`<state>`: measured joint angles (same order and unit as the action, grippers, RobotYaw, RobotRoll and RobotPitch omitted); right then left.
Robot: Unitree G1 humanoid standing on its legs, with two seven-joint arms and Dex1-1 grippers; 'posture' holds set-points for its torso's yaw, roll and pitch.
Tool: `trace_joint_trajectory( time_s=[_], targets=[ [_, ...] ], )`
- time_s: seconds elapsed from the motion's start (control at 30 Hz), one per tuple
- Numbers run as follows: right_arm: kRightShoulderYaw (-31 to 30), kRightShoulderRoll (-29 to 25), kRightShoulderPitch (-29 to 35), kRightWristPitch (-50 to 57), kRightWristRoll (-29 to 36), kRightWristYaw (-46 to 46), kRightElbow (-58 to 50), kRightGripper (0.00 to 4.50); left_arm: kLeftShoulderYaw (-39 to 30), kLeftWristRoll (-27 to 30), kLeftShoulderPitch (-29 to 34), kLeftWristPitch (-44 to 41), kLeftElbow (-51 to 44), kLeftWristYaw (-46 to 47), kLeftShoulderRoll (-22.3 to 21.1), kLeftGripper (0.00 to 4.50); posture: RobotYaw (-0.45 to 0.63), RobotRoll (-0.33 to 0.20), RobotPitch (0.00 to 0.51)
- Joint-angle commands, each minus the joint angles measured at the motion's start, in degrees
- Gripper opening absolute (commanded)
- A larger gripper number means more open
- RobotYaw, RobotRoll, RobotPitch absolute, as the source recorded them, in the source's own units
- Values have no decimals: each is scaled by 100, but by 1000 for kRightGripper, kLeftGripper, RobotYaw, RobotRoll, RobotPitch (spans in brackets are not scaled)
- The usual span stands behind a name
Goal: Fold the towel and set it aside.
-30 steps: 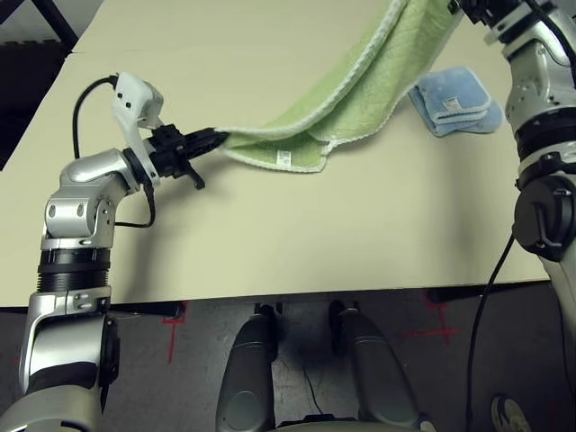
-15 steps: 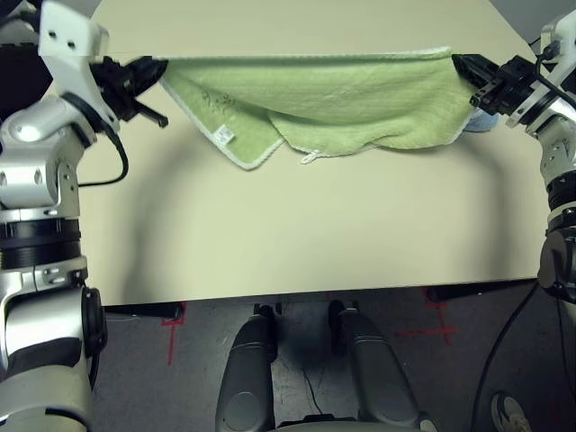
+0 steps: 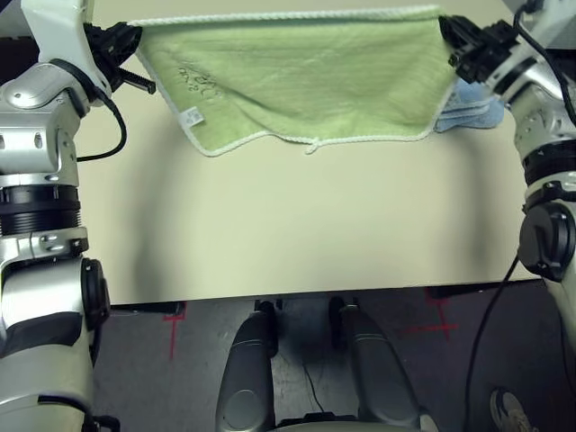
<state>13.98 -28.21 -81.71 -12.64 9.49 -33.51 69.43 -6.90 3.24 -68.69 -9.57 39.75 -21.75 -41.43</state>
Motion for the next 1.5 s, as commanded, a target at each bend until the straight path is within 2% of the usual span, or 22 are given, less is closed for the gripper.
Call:
trace_joint_trajectory(
  time_s=[0.03,0.1,0.2,0.27,0.33,0.47,0.57,0.63,0.73,0.9,1.2,1.5],
  targets=[
    [165,-276,-214,-387,-124,851,327,0,-66,-390,-594,926,1173,786,-155,37,58,0,381],
    [281,-354,-368,-615,-94,1014,375,0,-122,-421,-943,1594,1640,1150,-159,37,55,0,382],
    [445,-414,-408,-916,57,861,373,0,-252,-337,-1118,2511,1967,1372,-148,37,51,0,382],
    [548,-415,-306,-1010,209,535,341,0,-333,-195,-1023,2960,2009,1281,-100,37,48,0,382],
    [634,-382,-76,-997,394,-129,260,0,-403,27,-686,2997,1926,883,-28,37,35,0,383],
    [583,-455,516,-770,620,-1726,35,0,-228,446,648,1983,805,-780,-129,37,22,0,385],
    [522,-577,761,-462,648,-2428,-21,0,-139,795,1639,860,-436,-1901,-476,37,19,0,384],
    [437,-660,856,-289,591,-2795,-15,0,-6,990,2057,79,-1112,-2716,-838,37,22,0,380],
    [340,-720,898,-174,477,-3074,3,0,100,1158,2237,-669,-1650,-3313,-1139,37,22,0,376],
    [-63,-870,968,-101,151,-3864,-1,0,444,1205,2328,-1425,-2175,-4318,-1657,37,33,0,375],
    [-818,-1250,1584,-221,-175,-5771,-556,0,613,1250,2679,-1927,-2570,-5171,-2088,37,31,0,371],
    [-1748,-1969,2692,-323,484,-5899,-1566,0,632,1266,2821,-2015,-2500,-5876,-2429,37,23,0,367]
  ],
)
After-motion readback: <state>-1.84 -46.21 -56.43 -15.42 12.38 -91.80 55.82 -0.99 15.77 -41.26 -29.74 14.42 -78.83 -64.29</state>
